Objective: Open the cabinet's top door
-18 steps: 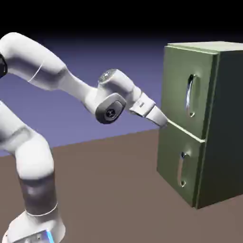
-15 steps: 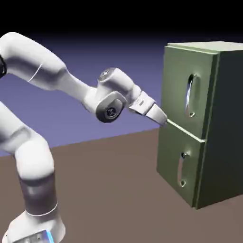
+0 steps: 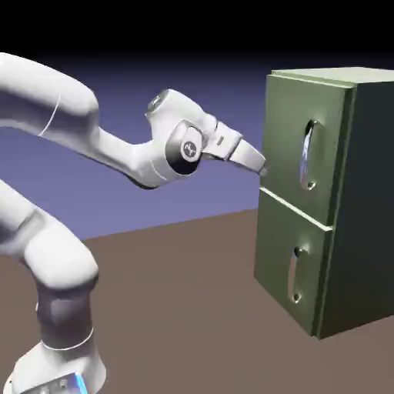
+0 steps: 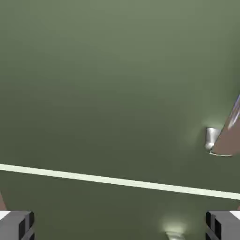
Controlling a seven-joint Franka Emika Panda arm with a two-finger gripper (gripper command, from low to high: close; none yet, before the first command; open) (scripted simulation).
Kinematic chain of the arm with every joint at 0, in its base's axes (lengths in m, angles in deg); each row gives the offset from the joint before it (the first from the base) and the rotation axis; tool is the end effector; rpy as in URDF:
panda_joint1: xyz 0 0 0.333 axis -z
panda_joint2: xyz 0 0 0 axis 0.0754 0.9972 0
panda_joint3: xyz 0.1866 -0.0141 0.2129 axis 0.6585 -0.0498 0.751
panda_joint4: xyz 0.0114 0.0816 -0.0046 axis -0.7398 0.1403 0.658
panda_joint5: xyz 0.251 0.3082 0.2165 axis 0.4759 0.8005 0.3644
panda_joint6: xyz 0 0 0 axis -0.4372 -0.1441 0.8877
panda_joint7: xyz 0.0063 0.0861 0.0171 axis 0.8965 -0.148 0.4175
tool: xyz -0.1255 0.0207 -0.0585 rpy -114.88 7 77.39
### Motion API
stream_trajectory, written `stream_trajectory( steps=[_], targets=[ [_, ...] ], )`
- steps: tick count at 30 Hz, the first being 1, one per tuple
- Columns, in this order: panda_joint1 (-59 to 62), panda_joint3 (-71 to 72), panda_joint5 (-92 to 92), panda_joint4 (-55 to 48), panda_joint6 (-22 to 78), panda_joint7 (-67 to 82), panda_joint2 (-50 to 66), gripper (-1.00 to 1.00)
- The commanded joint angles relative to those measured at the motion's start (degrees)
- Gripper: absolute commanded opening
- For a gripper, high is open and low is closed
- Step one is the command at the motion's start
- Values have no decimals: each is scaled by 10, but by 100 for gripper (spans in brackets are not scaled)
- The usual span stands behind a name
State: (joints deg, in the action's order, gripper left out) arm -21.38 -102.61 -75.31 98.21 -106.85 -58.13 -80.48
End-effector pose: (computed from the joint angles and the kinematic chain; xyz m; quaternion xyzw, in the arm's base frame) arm 0.4779 0.0516 0.4499 -0.8408 0.2833 -0.4334 0.1581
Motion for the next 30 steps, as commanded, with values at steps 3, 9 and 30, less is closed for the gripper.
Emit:
stream_trajectory(
  steps=[3,9,30],
  targets=[
    [-26,-27,-75,-9,7,-56,-10,0],
    [-77,-82,-224,-28,21,-167,-30,0],
    [-256,-272,-748,-93,71,-558,-101,0]
  ],
)
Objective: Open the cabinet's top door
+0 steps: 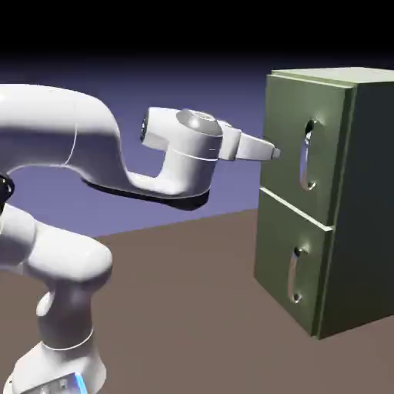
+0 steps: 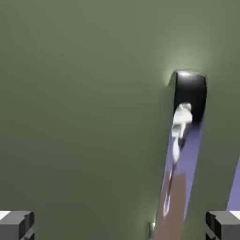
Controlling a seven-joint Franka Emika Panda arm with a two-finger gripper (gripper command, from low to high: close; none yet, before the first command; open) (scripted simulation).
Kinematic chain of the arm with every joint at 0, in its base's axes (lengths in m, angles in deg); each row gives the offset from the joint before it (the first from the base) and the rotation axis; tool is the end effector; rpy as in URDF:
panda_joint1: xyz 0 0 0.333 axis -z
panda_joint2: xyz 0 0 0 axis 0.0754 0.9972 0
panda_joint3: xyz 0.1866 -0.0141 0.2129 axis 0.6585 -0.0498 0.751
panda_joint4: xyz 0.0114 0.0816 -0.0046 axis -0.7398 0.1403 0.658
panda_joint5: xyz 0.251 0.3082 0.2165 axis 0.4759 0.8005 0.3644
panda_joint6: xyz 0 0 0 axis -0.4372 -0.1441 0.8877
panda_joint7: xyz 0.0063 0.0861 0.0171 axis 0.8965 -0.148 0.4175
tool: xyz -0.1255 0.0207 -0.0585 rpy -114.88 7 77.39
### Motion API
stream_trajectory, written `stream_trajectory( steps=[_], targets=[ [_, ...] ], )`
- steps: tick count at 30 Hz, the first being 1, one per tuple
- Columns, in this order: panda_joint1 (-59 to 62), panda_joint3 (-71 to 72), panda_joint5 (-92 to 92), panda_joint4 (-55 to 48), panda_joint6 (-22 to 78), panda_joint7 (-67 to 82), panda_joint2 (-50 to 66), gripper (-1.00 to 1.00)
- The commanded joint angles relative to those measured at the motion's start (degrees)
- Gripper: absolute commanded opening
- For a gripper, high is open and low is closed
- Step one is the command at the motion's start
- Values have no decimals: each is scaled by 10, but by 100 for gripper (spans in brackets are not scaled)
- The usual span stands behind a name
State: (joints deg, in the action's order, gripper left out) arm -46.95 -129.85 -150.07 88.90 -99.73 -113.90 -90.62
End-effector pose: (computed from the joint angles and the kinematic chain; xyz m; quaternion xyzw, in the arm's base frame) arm 0.4835 0.0267 0.4872 -0.7364 0.2674 -0.5826 0.2164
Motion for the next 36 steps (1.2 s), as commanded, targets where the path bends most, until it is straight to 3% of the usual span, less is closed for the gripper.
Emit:
stream_trajectory(
  steps=[1,16,23,24,36],
  targets=[
    [-9,-9,-25,-3,2,-19,-3,0],
    [-136,-145,-399,-50,38,-297,-54,0],
    [-245,-217,-429,-130,52,-321,-16,0],
    [-245,-217,-429,-130,52,-321,-16,-100],
    [-32,3,-247,28,211,-321,32,-100]
  ],
)
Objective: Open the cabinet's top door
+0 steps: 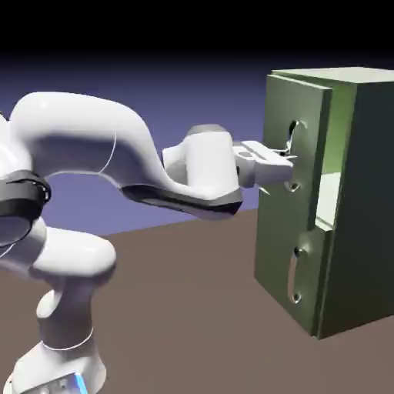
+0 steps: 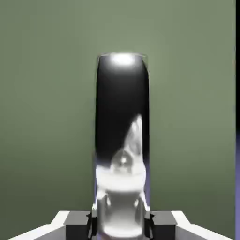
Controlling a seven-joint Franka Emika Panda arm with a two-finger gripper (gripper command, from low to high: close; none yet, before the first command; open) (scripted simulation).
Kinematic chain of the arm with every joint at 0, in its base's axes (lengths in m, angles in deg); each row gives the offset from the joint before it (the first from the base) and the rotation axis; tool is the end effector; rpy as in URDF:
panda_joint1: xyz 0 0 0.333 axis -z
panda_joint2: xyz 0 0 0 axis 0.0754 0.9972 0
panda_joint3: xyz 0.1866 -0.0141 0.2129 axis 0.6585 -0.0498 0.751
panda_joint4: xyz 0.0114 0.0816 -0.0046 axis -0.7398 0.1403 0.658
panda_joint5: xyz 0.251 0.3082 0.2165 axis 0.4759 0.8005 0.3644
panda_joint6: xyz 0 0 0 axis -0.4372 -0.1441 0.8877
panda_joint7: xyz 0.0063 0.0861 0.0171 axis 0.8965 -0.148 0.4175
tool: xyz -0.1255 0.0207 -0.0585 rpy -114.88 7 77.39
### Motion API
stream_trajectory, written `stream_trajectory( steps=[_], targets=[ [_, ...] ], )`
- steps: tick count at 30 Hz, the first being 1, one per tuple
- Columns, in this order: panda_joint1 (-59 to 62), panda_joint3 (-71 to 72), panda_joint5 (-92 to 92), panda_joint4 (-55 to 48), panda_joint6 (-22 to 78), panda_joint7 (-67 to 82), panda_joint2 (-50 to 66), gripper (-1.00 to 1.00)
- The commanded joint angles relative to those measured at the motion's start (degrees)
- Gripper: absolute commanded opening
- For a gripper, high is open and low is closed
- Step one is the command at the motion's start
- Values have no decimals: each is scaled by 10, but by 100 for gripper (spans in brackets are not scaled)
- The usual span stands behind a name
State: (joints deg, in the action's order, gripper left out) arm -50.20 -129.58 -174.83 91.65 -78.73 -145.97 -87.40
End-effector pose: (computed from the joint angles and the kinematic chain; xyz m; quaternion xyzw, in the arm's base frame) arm 0.5051 0.0231 0.4492 -0.6236 0.3331 -0.6770 0.2046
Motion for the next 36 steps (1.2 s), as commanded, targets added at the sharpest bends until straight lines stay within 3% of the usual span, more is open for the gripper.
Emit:
stream_trajectory(
  steps=[1,23,31,36],
  targets=[
    [16,21,18,10,11,0,2,-100],
    [307,475,411,100,155,10,15,-100],
    [465,624,495,96,85,3,-8,-100],
    [460,702,618,87,176,42,-8,-100]
  ],
)
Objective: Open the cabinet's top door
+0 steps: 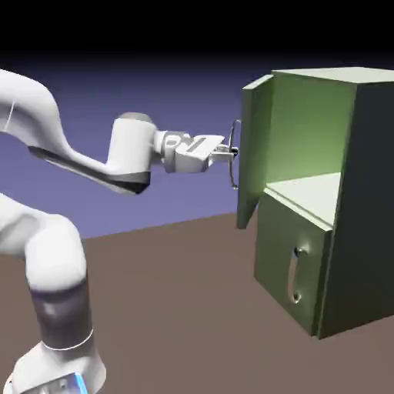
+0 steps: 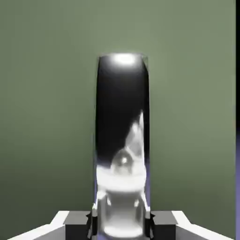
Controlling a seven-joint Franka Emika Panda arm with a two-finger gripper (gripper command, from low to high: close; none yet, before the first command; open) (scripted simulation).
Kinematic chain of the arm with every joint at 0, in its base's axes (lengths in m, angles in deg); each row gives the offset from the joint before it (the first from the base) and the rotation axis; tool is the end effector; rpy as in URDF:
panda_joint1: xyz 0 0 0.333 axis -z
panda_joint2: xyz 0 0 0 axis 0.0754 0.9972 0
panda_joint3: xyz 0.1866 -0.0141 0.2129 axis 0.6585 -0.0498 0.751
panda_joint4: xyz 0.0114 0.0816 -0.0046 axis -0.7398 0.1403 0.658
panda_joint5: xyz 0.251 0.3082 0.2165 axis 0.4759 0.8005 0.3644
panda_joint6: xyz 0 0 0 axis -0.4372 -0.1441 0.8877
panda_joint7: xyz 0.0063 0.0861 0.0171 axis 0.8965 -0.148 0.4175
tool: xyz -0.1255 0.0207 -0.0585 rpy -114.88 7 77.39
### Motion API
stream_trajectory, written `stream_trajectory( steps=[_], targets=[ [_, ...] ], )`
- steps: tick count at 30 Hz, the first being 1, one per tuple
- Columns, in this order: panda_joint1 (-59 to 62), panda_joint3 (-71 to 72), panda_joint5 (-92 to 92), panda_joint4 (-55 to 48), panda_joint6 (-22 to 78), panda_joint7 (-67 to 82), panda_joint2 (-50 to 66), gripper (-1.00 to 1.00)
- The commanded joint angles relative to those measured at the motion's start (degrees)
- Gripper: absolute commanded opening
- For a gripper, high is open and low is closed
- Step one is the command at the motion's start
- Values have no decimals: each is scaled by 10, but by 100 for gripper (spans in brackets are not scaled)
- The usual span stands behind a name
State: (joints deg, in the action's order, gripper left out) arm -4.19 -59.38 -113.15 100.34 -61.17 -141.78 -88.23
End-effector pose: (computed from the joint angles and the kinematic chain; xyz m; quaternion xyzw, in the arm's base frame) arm 0.4293 0.1060 0.4463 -0.5094 0.4900 -0.7073 0.0136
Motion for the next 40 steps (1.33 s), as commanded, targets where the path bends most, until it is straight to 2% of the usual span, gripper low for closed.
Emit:
stream_trajectory(
  steps=[1,11,23,31,40],
  targets=[
    [-2,17,26,-5,25,7,4,-100],
    [30,193,209,-119,274,23,97,-100],
    [196,435,282,-311,548,-22,267,-100],
    [347,601,293,-382,631,-42,315,-100],
    [534,781,321,-449,675,-40,301,-100]
  ],
)
